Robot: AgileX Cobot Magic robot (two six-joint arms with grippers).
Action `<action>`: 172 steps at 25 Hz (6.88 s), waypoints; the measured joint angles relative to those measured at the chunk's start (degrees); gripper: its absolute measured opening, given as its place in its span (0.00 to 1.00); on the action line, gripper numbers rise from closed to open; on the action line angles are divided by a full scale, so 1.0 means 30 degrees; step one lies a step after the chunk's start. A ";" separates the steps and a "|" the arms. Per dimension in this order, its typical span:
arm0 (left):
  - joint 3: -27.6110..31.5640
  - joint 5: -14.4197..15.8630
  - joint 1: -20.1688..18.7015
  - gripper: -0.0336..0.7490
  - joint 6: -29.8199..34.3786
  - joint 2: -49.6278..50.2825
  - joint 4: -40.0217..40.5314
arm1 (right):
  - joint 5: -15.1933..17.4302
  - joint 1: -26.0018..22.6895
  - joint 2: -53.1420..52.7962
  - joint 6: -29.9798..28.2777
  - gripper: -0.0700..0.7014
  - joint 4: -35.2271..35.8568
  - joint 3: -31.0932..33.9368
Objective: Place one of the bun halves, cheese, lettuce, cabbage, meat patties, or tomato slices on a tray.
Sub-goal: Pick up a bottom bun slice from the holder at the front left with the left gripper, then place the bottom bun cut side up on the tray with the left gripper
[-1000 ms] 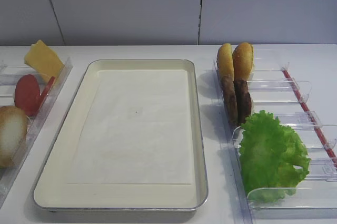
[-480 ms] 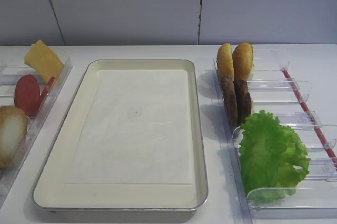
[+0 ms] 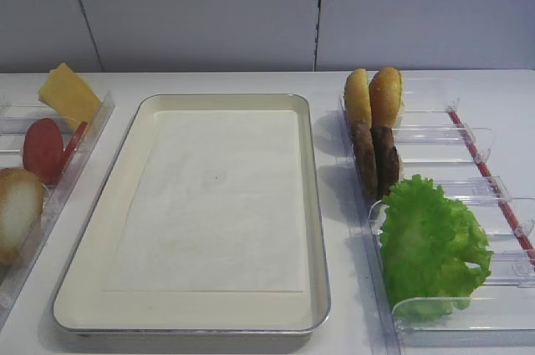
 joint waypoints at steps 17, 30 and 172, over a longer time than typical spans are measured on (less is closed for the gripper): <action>-0.1311 -0.0655 0.0000 0.93 0.0445 0.1149 -0.3601 | 0.0026 0.0000 0.0000 0.0040 0.80 0.0000 0.0000; -0.6178 -0.1291 0.0000 0.93 0.2849 1.2407 -0.5429 | 0.0026 0.0000 0.0000 0.0040 0.80 0.0000 0.0000; -0.7468 -0.7473 -0.5609 0.21 1.0176 2.7686 -1.7926 | 0.0026 0.0000 0.0000 0.0003 0.80 0.0043 0.0000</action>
